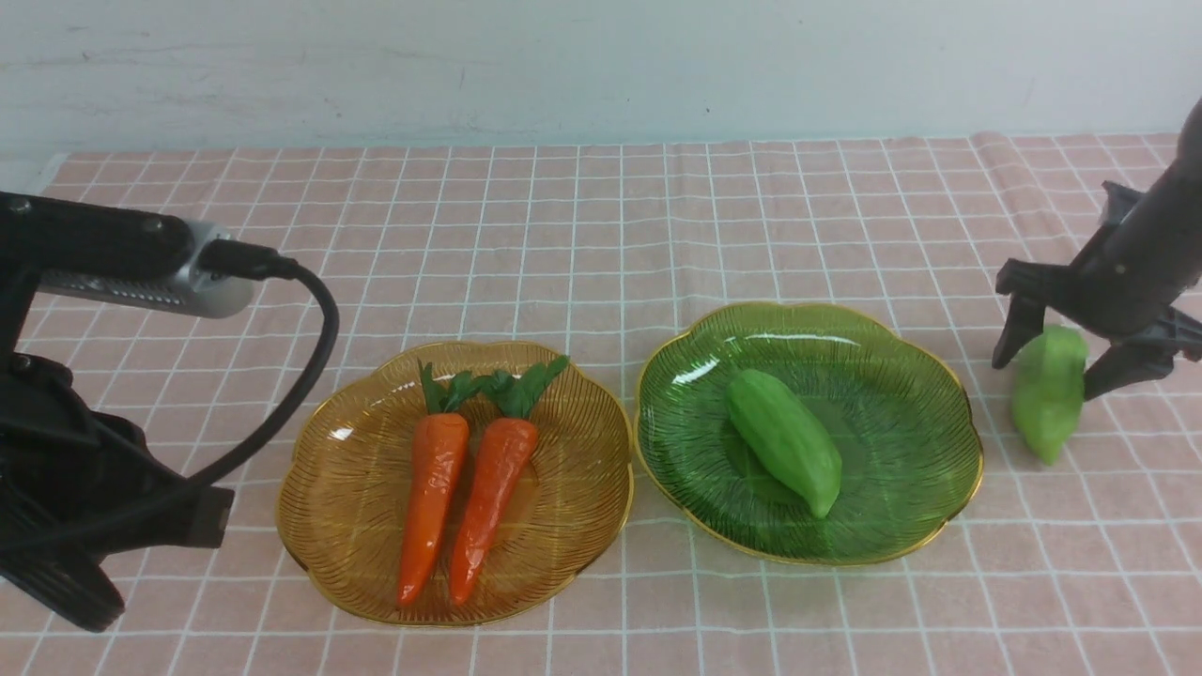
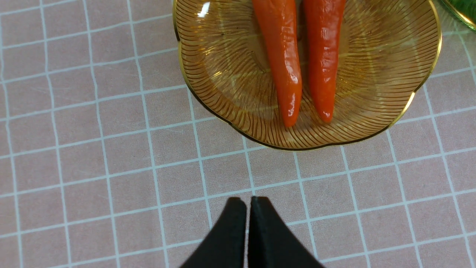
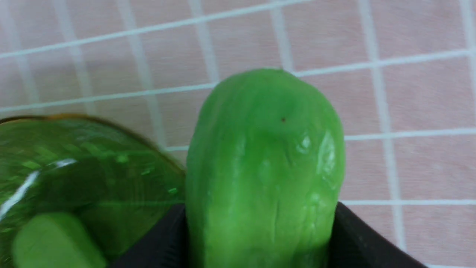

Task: Put different types of vegetables on the plate.

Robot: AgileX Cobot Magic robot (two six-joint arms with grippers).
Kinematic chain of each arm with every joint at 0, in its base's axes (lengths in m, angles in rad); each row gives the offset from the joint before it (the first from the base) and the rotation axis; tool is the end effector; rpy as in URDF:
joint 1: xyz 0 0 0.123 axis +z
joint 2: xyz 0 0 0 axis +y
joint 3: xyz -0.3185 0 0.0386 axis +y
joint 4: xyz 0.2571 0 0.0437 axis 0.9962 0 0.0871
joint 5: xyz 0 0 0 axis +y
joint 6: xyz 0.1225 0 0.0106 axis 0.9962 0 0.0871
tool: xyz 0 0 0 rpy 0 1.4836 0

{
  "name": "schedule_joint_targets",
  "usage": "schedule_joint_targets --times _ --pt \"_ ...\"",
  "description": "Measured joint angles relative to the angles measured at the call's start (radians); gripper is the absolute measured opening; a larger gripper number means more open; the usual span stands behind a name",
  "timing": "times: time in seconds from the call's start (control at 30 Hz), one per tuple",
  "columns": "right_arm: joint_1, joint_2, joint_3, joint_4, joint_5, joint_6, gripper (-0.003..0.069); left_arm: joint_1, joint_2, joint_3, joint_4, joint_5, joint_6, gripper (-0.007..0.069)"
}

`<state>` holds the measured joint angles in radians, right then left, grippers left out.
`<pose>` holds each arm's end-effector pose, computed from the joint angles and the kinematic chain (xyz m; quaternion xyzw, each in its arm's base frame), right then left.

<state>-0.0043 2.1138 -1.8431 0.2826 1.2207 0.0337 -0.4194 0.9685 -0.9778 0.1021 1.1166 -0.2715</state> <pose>0.4783 0.0302 0.2323 0.0559 0.9857 0.1370 0.0804 0.1619 -0.0598 0.3491 0.0801 0.9578 -0.0447 0.2725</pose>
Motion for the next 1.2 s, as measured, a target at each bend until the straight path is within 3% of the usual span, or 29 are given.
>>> schedule_joint_targets --times 0.2,0.3,0.53,0.67,0.8,0.87,0.97,1.07,1.2 --pt "0.182 -0.027 0.012 -0.052 0.010 -0.034 0.0405 0.000 0.000 0.000 0.000 0.028 0.000 -0.0003" --pt "0.217 -0.023 0.026 -0.094 0.016 -0.034 0.0405 0.000 0.000 0.000 0.000 0.058 0.000 -0.0003" --pt "0.223 -0.042 0.076 -0.114 0.011 0.000 0.0642 0.000 -0.004 0.000 0.000 0.080 0.002 -0.0003" --pt "0.223 -0.147 0.214 -0.117 0.011 -0.011 0.0671 0.000 -0.020 0.000 0.000 0.083 0.005 -0.0003" --pt "0.223 -0.388 0.382 -0.131 0.012 -0.023 0.0544 0.000 -0.041 0.000 0.000 0.075 0.019 -0.0003" --pt "0.223 -0.526 0.440 -0.134 0.012 -0.024 0.0442 0.000 -0.049 0.000 0.000 0.065 0.019 -0.0003" --pt "0.223 -0.827 0.555 -0.134 -0.037 -0.027 0.0221 0.000 -0.052 0.000 0.000 0.033 0.022 -0.0003" --pt "0.223 -1.175 0.715 -0.149 -0.271 -0.049 0.0031 0.000 -0.053 0.000 0.000 -0.002 0.026 -0.0003" --pt "0.223 -1.556 0.970 -0.178 -0.612 -0.048 -0.0012 0.000 -0.054 0.000 0.000 -0.045 0.026 -0.0003"
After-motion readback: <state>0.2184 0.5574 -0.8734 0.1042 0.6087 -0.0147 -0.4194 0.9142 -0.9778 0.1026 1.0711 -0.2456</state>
